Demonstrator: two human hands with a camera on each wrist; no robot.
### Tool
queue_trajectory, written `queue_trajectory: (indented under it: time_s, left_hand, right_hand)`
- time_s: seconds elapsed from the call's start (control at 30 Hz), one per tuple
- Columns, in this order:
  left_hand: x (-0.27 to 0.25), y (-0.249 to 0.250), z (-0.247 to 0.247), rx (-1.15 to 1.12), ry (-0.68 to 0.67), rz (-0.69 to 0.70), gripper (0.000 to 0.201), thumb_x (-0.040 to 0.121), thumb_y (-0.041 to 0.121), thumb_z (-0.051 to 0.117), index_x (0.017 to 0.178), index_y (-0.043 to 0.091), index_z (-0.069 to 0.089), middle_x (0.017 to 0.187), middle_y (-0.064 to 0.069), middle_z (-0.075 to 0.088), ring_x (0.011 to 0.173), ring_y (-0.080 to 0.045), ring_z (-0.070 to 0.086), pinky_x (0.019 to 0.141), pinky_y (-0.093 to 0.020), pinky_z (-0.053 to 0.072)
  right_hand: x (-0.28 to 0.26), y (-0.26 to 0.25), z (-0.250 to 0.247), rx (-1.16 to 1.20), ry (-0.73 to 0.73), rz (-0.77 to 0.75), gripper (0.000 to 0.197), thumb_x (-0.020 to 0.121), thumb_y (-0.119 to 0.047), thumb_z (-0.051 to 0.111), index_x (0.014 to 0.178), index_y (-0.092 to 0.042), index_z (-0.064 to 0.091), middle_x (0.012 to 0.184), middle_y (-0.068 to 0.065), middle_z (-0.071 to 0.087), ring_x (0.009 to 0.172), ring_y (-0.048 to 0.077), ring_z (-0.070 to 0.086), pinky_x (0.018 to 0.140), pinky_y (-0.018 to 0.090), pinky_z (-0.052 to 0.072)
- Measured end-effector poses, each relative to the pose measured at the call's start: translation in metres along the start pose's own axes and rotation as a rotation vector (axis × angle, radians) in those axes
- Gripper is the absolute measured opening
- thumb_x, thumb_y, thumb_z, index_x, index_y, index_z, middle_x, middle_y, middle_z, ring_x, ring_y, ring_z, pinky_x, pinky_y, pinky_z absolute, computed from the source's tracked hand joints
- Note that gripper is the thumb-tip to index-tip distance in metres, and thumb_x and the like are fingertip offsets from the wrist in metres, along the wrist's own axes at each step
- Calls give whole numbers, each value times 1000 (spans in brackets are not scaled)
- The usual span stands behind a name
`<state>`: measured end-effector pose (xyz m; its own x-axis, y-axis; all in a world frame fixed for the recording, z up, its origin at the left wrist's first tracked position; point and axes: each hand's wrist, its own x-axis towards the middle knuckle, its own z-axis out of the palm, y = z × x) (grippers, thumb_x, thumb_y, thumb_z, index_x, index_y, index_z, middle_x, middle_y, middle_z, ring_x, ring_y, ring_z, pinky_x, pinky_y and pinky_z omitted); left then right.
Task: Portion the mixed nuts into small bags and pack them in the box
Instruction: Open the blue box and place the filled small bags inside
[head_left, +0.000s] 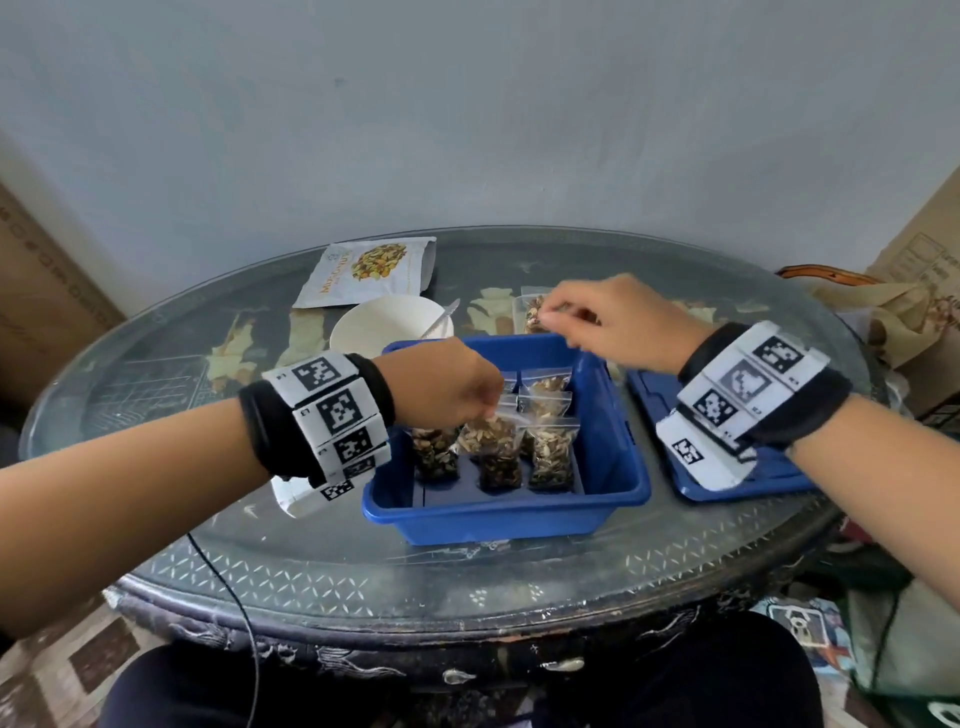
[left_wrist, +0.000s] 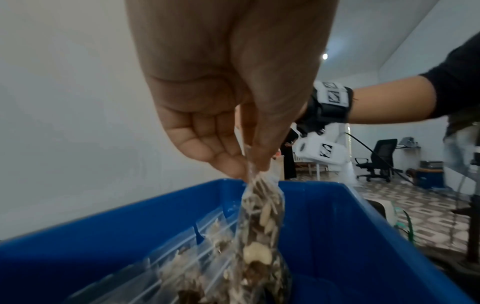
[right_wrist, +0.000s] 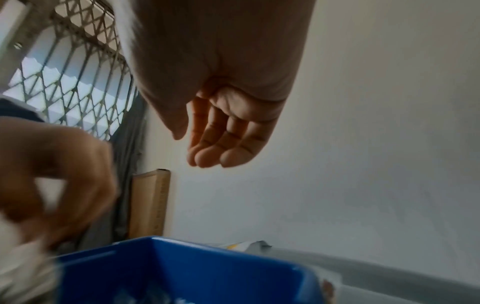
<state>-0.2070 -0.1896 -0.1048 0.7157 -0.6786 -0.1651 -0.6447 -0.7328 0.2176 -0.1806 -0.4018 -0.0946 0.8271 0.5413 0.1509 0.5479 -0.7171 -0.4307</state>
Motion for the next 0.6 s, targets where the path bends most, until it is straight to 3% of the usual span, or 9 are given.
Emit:
queue_trajectory:
  time_s: [0.1,0.2,0.33,0.47,0.6]
  left_hand:
    - [16,6,7,40,-152,9,20,91,15,51,103,12,67,100,-2,69,90,-16,62,76,-18,39]
    - [33,8,13,17,-269,1,19,89,12,53,101,12,68,100,0,69,88,-13,60,77,-18,40]
    - [50,4,28,-32,-413,-11,18,87,8,55,99,10,68,99,-1,68,79,-8,54,81,-23,48]
    - [62,-3,41,-66,-485,-17,12,87,8,57,92,12,67,99,0,67,78,-6,52,74,-16,39]
    - [76,-13,46,-113,-514,-59,10,84,6,61,88,13,68,97,1,68,80,-8,56,81,-22,48]
  right_hand:
    - [22,30,-14,-83,-4,42,22,96,-25,48,100,-11,65,78,-3,63,74,20,61,67,27,45]
    - [50,66,-16,-195,-84,93,21,95,-22,50,101,-10,65,96,5,66,88,22,60,79,32,46]
    - [85,108,-4,-295,-176,160,18,92,-19,53,103,-9,64,104,8,66,97,25,59,83,33,44]
    - [113,130,16,-296,-264,250,36,93,-19,54,126,-7,53,122,13,59,112,27,53,90,31,38]
    - [136,145,39,-333,-341,325,52,96,-22,50,143,-7,34,142,14,44,128,30,42,102,34,32]
